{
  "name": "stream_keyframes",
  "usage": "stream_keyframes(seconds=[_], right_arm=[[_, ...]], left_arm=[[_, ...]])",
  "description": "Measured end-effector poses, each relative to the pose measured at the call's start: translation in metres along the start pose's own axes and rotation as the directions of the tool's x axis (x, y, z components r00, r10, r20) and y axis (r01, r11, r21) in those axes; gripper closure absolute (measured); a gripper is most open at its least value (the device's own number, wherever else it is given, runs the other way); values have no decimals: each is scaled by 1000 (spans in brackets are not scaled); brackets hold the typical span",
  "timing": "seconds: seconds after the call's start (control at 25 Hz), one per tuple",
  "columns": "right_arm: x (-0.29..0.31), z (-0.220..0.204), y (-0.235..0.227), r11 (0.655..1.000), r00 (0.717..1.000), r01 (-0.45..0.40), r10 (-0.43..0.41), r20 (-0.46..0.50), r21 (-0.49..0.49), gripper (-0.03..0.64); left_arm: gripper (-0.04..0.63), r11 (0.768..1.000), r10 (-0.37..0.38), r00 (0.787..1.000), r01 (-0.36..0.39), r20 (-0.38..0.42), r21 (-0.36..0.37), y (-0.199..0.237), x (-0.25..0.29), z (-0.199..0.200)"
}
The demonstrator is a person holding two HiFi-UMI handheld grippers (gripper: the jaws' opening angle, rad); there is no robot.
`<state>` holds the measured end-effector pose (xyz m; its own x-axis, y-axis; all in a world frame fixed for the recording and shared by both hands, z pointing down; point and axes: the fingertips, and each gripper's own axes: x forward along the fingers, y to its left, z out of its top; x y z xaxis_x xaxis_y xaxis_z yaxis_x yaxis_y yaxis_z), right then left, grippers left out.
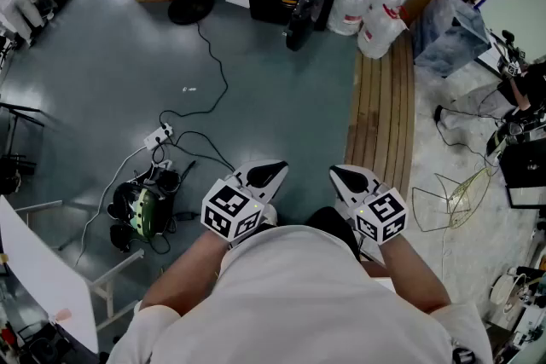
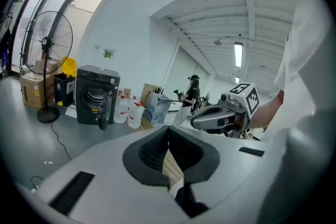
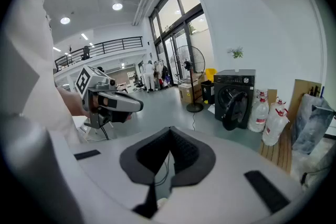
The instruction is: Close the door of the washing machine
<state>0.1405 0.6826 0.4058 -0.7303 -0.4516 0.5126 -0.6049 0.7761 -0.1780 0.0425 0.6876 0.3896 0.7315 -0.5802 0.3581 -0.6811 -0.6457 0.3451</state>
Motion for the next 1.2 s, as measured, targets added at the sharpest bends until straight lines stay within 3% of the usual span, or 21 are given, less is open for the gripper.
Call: stream_keyframes(seconds=[0.24,0.44,0.8,0.88,1.08,1.2], right_arm=[[33,27,-9,1000,1000,-8,8,3,-24,611],[54,36,-47,1000,1000,-10,10,4,-12,611],[98,81,-177,997,998,-67,67,14,-33,606],[105,96,-209,995,996,-90,91,6,-45,532],[117,118,-290,991,993,-113,112,-20,-65,538],[126,127,-332,993,994,-108,106,-26,-50,534]], left_arm=[[577,999,28,1000,-28,5,31,40,5,17],[577,998,51,999,-51,6,31,67,36,32],[575,992,122,992,-121,-29,26,139,142,91],[574,989,141,989,-140,-41,39,157,174,109],[574,979,203,978,-201,-57,34,206,258,140],[532,970,241,967,-242,-79,5,241,300,152]])
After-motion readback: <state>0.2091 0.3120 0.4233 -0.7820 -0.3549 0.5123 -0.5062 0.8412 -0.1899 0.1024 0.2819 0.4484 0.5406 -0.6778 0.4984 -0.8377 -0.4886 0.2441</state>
